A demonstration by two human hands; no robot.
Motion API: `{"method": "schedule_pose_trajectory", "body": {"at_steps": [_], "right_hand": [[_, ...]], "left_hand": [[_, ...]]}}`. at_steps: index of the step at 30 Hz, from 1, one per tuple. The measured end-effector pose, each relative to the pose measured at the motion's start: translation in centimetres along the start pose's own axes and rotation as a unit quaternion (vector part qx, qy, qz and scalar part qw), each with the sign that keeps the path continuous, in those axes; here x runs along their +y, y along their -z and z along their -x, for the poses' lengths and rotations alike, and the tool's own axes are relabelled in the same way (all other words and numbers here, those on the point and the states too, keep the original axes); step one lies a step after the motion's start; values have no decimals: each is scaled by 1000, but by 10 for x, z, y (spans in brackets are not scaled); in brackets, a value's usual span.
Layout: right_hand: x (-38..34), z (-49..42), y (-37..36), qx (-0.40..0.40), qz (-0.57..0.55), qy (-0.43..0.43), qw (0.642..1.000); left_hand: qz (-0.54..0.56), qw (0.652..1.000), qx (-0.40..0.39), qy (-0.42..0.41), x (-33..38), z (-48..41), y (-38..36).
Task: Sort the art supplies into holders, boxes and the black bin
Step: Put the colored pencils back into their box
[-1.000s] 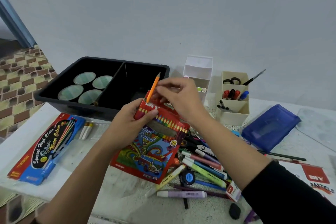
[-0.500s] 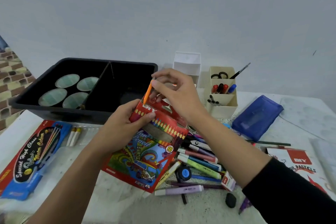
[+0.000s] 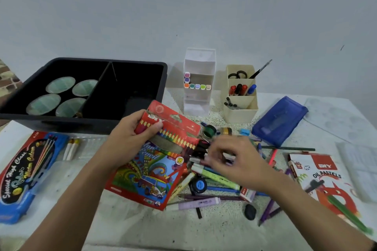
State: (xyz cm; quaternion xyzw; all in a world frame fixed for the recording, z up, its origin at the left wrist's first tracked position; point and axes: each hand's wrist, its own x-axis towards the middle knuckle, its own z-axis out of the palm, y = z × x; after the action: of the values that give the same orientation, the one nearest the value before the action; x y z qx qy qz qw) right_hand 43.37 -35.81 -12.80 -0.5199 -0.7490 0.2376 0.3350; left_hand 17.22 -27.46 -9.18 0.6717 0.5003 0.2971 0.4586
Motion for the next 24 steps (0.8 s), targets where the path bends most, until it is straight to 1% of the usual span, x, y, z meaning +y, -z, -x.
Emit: {"method": "schedule_pose_trajectory", "body": {"at_steps": [2, 3, 5, 6, 8, 9, 15, 20, 24], "right_hand": [[11, 20, -7, -99, 64, 24, 993], [16, 27, -13, -134, 107, 41, 984], [24, 37, -26, -185, 177, 76, 964], [25, 39, -33, -196, 204, 97, 954], [29, 40, -44, -192, 241, 143, 941], [32, 40, -49, -179, 249, 155, 939], [43, 32, -63, -96, 256, 177, 945], [47, 17, -61, -71, 266, 175, 945], [55, 0, -56, -56, 276, 143, 949]], "left_hand": [[-8, 1000, 18, 4, -2, 0, 5], [-12, 1000, 26, 5, -2, 1, 8], [-18, 999, 37, 5, -3, 1, 12], [-22, 999, 41, 4, -4, 2, 14], [-34, 998, 56, 0, -6, 4, 18], [-37, 997, 64, -2, -7, 5, 20], [-12, 995, 100, 17, -16, 15, 34], [3, 991, 129, 25, -23, 22, 42], [5, 991, 133, 27, -26, 26, 42]]}}
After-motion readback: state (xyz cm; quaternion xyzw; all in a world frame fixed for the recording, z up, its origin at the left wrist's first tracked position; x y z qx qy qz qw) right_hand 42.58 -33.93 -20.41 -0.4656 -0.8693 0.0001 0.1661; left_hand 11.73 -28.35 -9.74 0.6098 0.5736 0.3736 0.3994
